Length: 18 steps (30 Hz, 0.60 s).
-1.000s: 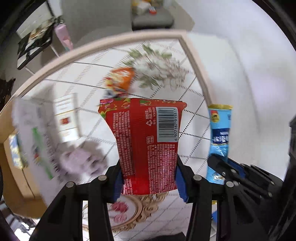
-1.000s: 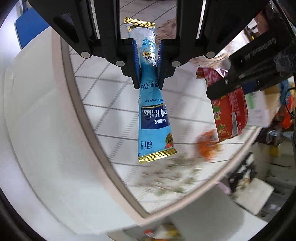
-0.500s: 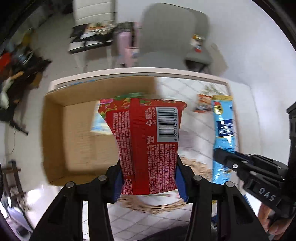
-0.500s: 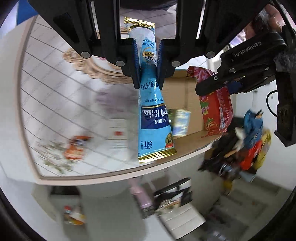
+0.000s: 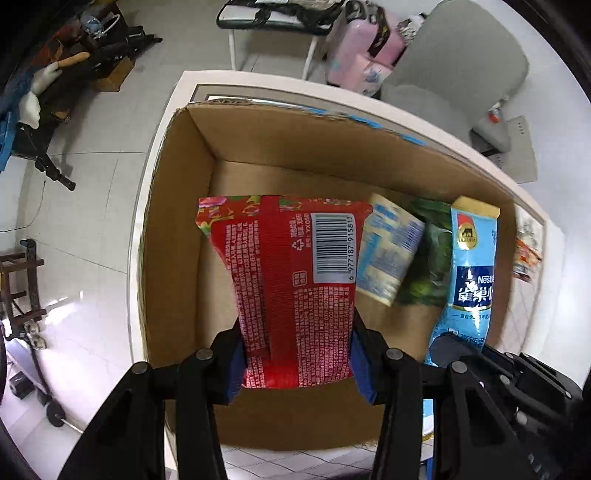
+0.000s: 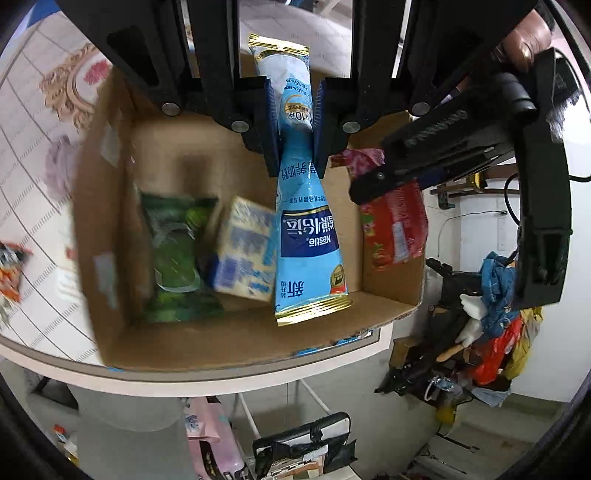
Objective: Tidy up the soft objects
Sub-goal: 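Move both items into the box and open both tools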
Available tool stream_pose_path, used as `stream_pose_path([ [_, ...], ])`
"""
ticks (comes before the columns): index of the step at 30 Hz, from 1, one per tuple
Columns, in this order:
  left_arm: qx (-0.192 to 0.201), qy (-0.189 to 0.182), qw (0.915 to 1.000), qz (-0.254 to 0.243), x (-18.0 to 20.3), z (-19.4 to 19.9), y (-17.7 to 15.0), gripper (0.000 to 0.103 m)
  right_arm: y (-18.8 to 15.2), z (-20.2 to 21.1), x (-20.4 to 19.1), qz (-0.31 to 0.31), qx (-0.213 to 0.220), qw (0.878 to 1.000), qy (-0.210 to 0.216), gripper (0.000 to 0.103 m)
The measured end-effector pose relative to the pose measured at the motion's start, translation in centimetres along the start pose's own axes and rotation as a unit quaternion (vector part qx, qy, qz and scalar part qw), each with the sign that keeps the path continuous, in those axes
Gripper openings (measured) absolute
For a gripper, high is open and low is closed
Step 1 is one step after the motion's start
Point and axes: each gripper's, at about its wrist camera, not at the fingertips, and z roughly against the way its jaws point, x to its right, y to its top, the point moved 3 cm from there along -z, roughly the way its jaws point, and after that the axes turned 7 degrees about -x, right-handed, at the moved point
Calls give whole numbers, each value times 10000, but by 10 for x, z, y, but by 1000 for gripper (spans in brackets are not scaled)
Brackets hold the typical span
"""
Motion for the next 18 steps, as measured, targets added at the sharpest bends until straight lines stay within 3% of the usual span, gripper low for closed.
stream_pose_path([
  [4,-120,149,9998,53,-9,-7,15,45,27,-27,-3,-3,-76,9999,-144,18],
  [10,-214,305,9992,166,-15,-11,29,46,53,-58,3,65,-377,9993,-14,23],
  [18,-55,384,9992,41,-3,1,25,64,60,-47,19,19,-259,9996,-142,42],
])
